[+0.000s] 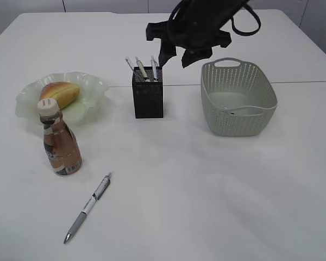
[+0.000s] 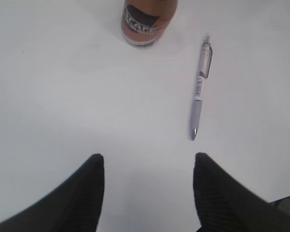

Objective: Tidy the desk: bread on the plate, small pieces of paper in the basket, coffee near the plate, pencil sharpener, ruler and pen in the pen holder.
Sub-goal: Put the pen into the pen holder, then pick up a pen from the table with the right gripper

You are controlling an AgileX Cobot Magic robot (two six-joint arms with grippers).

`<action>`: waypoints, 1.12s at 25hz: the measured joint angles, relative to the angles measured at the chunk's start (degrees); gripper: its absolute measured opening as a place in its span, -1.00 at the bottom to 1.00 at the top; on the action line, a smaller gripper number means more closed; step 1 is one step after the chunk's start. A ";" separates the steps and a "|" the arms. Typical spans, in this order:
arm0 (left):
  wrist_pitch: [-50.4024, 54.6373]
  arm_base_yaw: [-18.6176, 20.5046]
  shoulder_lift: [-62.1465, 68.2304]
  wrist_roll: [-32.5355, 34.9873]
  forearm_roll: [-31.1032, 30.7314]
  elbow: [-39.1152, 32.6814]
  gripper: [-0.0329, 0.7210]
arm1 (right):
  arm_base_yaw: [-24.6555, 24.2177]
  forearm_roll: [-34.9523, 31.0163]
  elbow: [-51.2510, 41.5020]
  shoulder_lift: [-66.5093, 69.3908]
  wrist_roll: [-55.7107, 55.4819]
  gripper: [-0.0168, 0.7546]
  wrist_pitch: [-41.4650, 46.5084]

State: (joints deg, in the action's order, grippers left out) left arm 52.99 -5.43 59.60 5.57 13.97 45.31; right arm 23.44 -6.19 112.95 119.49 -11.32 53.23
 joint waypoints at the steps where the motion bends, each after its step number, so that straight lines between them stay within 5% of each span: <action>1: 0.00 0.00 0.00 0.00 0.00 0.00 0.23 | 0.66 -1.22 1.02 -0.11 -0.46 0.07 3.08; 6: 0.00 0.00 0.00 0.00 0.00 0.00 0.23 | 5.93 -1.46 2.98 -0.33 -6.84 0.07 13.58; 16: 0.00 0.00 0.00 0.00 0.00 0.00 0.23 | 19.68 2.19 3.10 3.61 -31.97 0.07 14.93; 28: 0.00 0.00 0.00 0.00 -0.03 0.00 0.23 | 21.45 2.80 3.10 13.11 -56.34 0.07 13.13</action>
State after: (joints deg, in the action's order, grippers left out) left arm 52.99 -5.43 59.60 5.57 13.94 45.31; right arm 44.89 -3.40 116.05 132.59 -67.66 66.36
